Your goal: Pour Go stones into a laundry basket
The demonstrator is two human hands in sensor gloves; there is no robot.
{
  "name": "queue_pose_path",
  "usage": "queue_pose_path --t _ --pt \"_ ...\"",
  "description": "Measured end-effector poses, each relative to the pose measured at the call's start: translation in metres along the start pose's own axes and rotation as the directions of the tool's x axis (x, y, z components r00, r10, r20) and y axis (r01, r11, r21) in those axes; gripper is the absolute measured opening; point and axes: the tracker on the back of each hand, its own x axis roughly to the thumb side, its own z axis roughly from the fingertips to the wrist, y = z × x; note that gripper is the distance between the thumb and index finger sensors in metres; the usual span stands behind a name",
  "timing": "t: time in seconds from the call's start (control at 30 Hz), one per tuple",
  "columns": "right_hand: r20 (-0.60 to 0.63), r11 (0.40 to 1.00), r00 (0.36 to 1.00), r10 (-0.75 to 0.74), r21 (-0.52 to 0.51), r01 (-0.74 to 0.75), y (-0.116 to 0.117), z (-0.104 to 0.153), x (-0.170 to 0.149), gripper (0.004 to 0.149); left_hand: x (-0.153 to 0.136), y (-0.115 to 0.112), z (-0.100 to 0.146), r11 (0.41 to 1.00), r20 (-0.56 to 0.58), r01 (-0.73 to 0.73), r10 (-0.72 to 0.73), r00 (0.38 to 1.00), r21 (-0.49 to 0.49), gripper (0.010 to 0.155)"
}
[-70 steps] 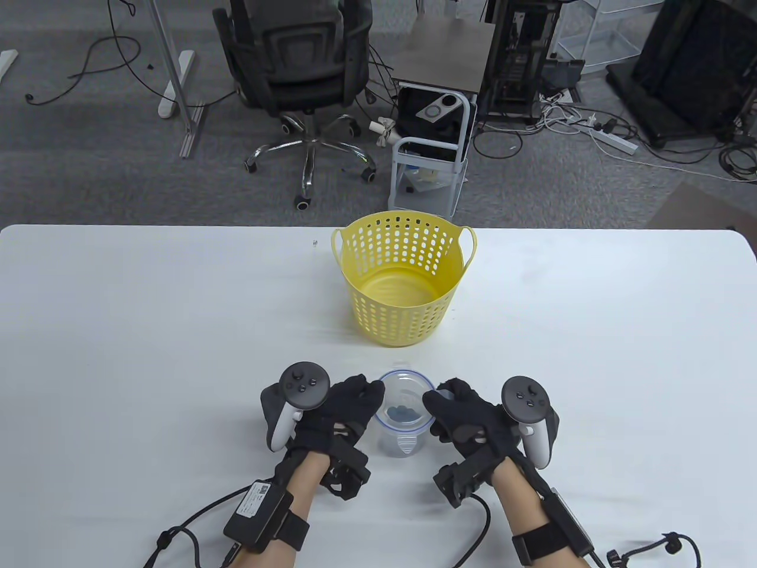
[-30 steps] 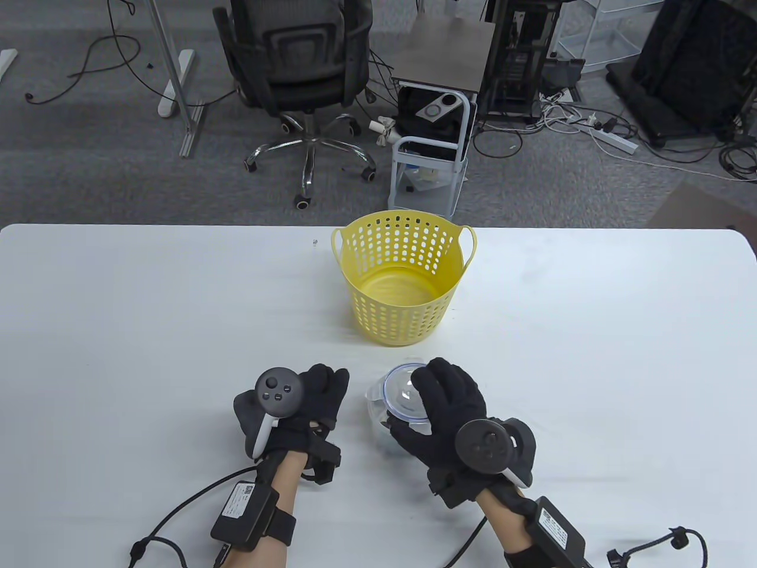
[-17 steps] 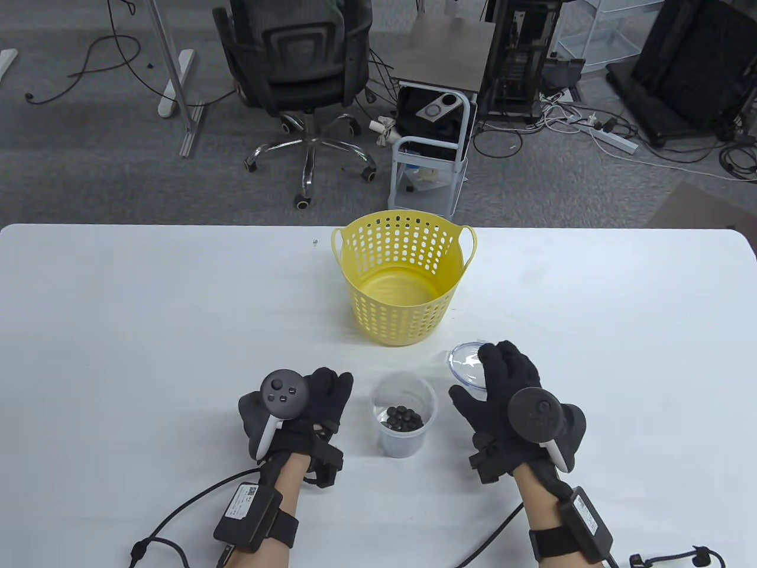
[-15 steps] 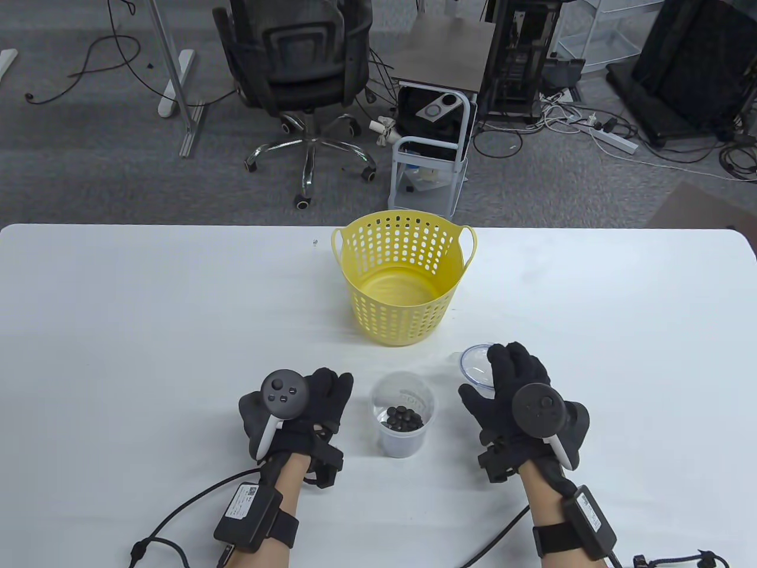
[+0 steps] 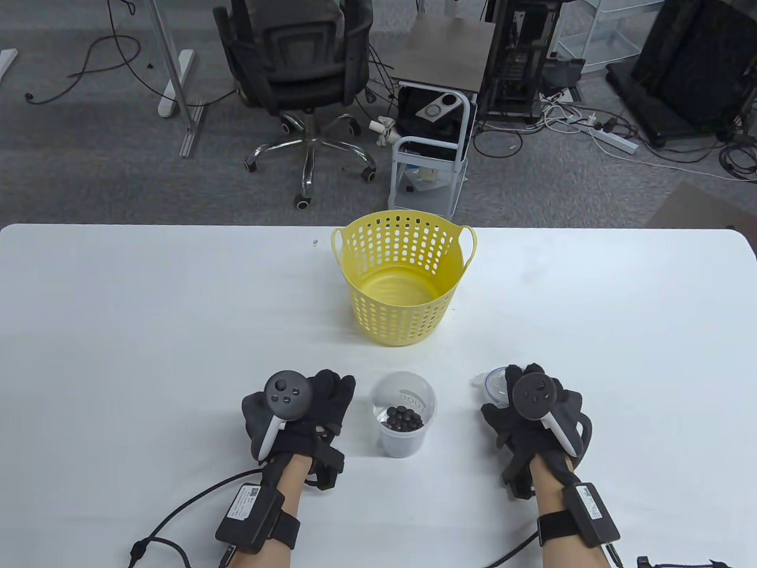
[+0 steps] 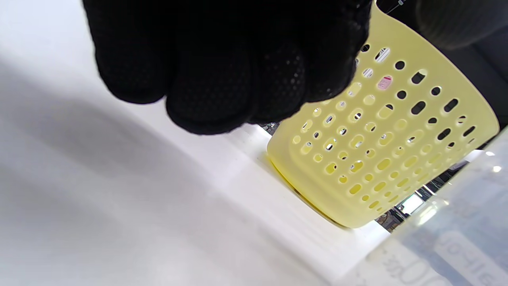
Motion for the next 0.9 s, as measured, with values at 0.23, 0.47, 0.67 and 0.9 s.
queue_pose_path --t 0.23,0.47,0.67,0.9 --pt "-0.038 0.994 0.999 0.017 0.107 -0.013 0.008 -0.004 -0.005 0.091 0.004 -0.004 -0.001 0.997 0.044 0.073 -0.071 0.996 -0.034 0.057" --pt "0.084 1.0 0.996 0.014 0.02 -0.016 -0.001 0.003 0.013 0.091 0.01 -0.007 -0.003 0.977 0.098 0.205 -0.198 0.975 -0.066 0.056" --pt "0.306 0.988 0.94 -0.154 0.074 0.137 -0.001 0.011 0.037 0.089 0.016 -0.019 -0.003 0.917 0.25 0.332 -0.277 0.928 -0.219 0.08" --pt "0.439 0.984 0.885 -0.154 0.146 0.099 0.009 0.024 0.065 0.09 0.025 -0.032 0.001 0.855 0.365 0.447 -0.34 0.867 -0.263 0.104"
